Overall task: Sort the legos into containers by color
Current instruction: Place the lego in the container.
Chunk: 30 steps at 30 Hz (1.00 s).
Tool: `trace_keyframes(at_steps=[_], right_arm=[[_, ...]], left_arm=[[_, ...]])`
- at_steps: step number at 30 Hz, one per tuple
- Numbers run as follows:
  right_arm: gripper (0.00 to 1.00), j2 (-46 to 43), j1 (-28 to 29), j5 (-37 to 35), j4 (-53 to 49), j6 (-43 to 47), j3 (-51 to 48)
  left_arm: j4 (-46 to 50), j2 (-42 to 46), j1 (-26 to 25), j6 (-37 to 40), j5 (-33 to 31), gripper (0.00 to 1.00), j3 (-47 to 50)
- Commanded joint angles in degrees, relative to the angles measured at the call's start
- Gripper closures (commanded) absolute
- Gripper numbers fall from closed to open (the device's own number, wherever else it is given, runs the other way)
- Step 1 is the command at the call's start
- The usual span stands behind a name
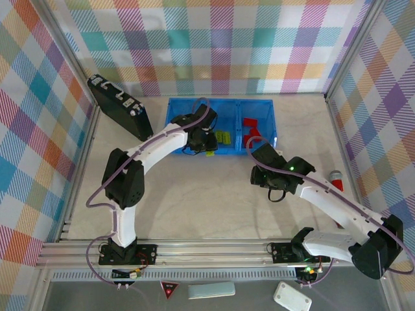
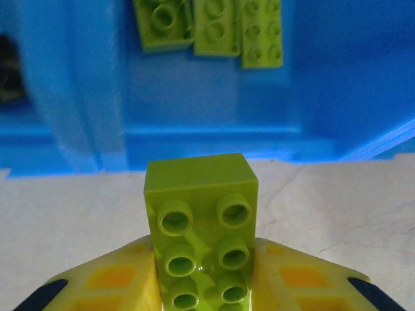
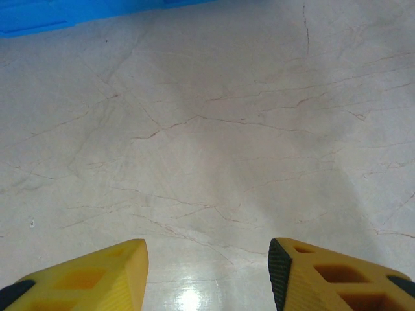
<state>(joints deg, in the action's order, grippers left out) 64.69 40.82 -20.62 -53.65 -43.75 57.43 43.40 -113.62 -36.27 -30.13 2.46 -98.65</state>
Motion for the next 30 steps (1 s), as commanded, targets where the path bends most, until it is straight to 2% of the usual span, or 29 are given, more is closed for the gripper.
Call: trace_keyframes(at_steps=[1,11,23,30], right_arm=[[0.46,-1.73,-0.31,-1.52,-2.14,-1.29,0.11],[0.46,-3.81,-0.28,-2.05,-3.76,-2.57,-0.1],[0.46,-7.88,-0.32,-3.37,-5.56,-4.01,-2.12],[0.46,-10.4,-0.3,-4.07,-6.89,-4.88,-3.26]], left_arm=[[1.38,-2.61,-0.36,3.39,-0.98,0.66,-5.56],[-4.59,-8.96,-0.32,7.31,-7.5,0.67,-13.91],[-23.77,-14.16,-0.38,12.78,-15.0,0.66,-13.83],[-29.58,-19.18,-0.4,15.14,-16.58,0.66,-17.0]])
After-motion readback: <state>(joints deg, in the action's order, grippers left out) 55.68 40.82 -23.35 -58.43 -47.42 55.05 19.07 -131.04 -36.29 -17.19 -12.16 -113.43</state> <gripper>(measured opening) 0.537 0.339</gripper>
